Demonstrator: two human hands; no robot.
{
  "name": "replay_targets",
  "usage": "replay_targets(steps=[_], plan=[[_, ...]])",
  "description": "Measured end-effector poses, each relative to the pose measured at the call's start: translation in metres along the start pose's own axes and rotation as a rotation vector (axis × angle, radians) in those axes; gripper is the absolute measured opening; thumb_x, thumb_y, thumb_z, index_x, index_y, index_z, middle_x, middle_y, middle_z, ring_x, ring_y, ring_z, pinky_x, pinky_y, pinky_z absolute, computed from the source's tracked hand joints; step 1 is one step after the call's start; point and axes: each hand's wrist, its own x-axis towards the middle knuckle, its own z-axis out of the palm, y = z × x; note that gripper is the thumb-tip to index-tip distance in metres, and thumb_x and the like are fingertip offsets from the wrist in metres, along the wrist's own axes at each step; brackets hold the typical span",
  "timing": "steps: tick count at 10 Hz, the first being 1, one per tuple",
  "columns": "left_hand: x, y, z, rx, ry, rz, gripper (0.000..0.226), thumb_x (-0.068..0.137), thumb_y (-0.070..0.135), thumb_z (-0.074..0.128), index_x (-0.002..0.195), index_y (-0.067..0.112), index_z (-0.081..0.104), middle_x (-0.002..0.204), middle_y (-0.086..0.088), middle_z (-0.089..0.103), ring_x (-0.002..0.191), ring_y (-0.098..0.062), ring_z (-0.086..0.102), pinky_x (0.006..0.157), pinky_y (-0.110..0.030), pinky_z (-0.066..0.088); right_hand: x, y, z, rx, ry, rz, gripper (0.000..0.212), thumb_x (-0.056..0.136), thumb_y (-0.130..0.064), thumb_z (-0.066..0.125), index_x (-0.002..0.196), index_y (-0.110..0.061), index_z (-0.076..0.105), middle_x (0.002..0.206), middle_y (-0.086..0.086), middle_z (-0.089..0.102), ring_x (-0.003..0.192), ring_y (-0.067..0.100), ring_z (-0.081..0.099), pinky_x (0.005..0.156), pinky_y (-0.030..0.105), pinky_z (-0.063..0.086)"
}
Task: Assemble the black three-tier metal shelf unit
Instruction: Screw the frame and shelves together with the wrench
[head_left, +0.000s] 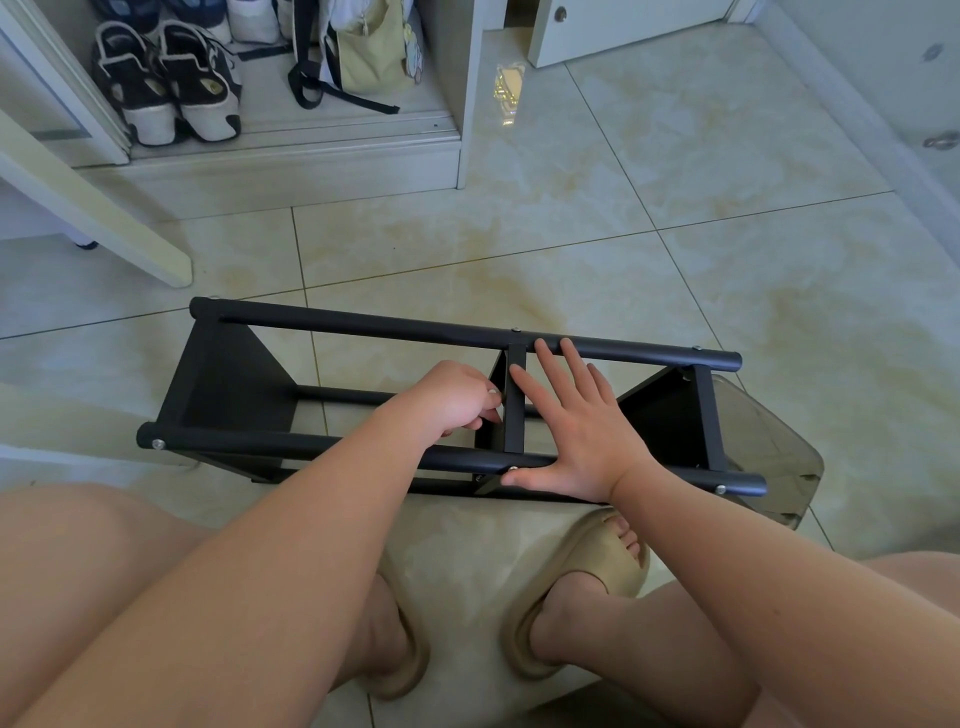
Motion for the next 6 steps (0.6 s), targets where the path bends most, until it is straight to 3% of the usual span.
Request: replay_targets(steps=[2, 4, 6], plan=[[-0.0002, 0.0015, 0.0022, 0.034, -0.014, -0.027, 0.023, 0.101, 0.016, 0.054, 0.119, 0.011, 0.065, 0.096, -0.004, 0.076, 0.074, -0.016, 0.055, 0.053, -0.024, 0.03, 0.0002, 0.0002, -0.0004, -0.012, -0.01, 0.0, 0.121, 0.069, -0.097, 0.036, 0.163, -0.026, 0.01, 0.169, 0.008, -0.01, 0.153, 0.033, -0.02, 0.124, 0.056, 0.001], [0.0022, -0.0001, 0.0029, -0.044, 0.017, -0.071, 0.021, 0.101, 0.021, 0.053, 0.116, 0.013, 0.065, 0.078, 0.006, 0.072, 0.074, -0.013, 0.057, 0.056, -0.024, 0.031, 0.0006, 0.0004, 0.0, -0.012, -0.007, 0.0, 0.12, 0.07, -0.097, 0.037, 0.163, -0.026, 0.009, 0.169, 0.007, -0.011, 0.153, 0.033, -0.02, 0.124, 0.056, 0.002], [0.0056, -0.0052, 0.0046, -0.084, 0.009, -0.144, 0.018, 0.098, 0.024, 0.057, 0.089, 0.013, 0.068, 0.088, 0.003, 0.076, 0.08, -0.015, 0.056, 0.056, -0.025, 0.033, 0.0003, 0.0001, 0.0, -0.015, -0.002, -0.005, 0.12, 0.069, -0.097, 0.036, 0.162, -0.026, 0.01, 0.17, 0.008, -0.009, 0.154, 0.034, -0.019, 0.124, 0.057, 0.003]])
